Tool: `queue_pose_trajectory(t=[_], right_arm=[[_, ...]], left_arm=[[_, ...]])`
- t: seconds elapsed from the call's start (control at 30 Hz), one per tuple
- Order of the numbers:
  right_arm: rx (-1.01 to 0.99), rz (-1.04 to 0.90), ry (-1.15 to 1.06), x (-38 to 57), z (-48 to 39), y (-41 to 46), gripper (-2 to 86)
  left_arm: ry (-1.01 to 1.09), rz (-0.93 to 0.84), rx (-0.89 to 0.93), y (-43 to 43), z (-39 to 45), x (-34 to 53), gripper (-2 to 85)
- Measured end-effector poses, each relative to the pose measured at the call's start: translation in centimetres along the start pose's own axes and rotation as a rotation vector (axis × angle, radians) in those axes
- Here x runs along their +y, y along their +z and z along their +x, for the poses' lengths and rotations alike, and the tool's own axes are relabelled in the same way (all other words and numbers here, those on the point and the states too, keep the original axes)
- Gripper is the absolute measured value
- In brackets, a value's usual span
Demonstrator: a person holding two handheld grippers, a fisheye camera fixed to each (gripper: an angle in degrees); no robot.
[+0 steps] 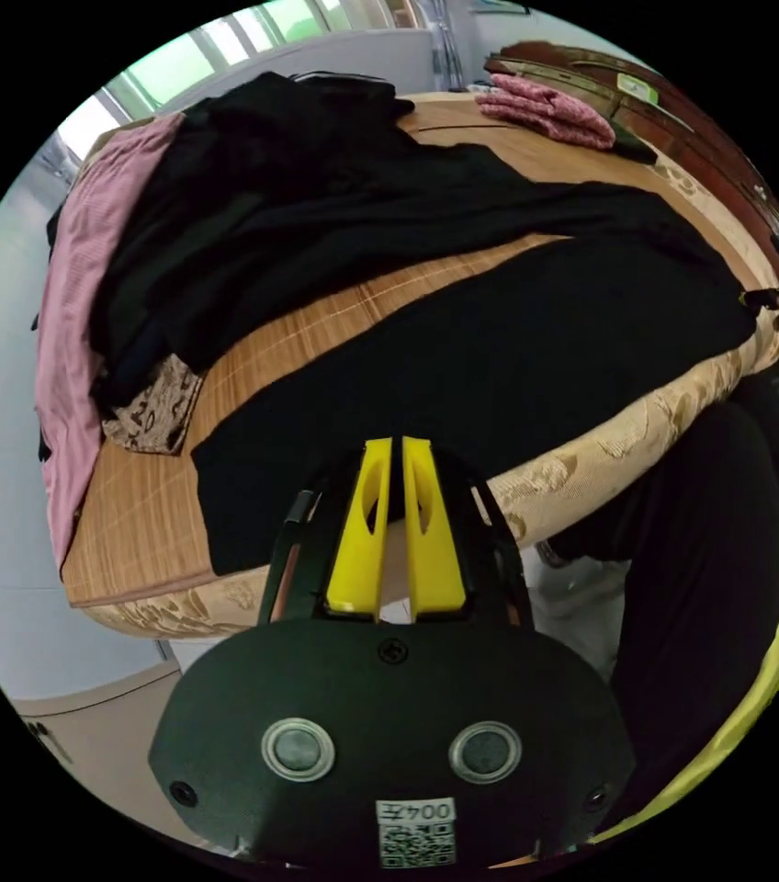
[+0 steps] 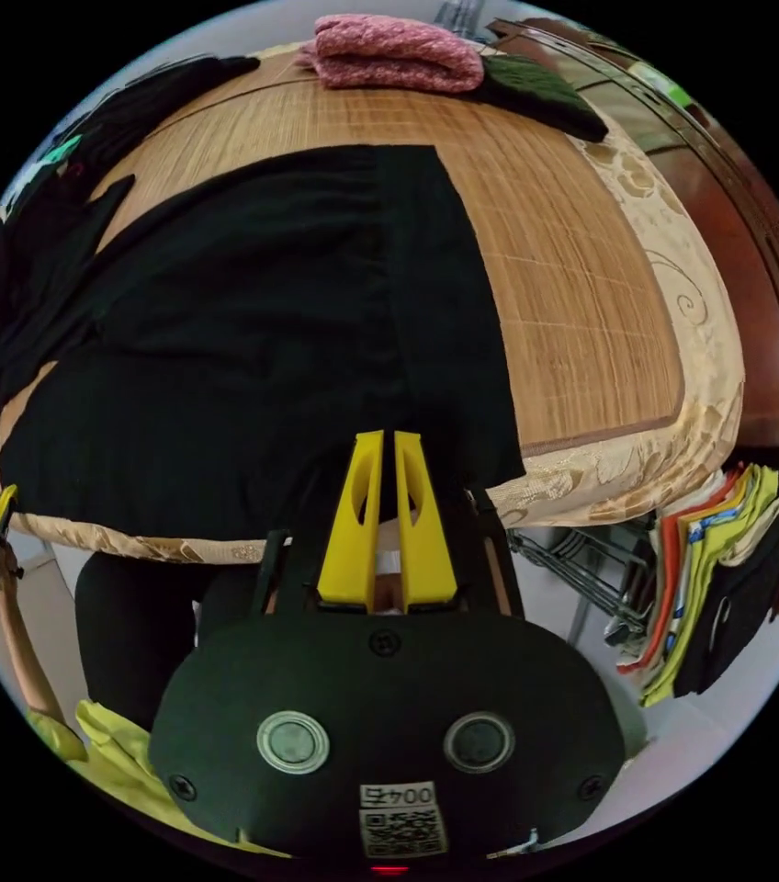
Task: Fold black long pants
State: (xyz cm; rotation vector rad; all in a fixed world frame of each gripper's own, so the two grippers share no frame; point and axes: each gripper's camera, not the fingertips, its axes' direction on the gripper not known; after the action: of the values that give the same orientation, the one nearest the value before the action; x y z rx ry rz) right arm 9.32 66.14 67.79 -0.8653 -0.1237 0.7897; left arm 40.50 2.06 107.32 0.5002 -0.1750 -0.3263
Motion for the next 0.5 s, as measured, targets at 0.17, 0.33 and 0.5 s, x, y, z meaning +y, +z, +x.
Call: queue_pose_trajectory(t=[0.17,0.33,0.5], right_arm=[[0.117,-0.076,-0.207,-4.7,-3.2,-1.0,0.3],[0.170,-0.118,-0.288,-8.3,-5.6,-1.8,-0.3],[0.202,-0.104,-0.323,-11.1,-7.3,-2.7,-0.3]], left_arm=[[0.077,-0.074,-0.025,-0.9,1.4,-3.5,1.5],[0.100,-0.073,-0.011,-1.9,1.5,-5.7,1.2],[0.095,-0.107,-0.001,-2.7,1.5,-8.0,1.2]])
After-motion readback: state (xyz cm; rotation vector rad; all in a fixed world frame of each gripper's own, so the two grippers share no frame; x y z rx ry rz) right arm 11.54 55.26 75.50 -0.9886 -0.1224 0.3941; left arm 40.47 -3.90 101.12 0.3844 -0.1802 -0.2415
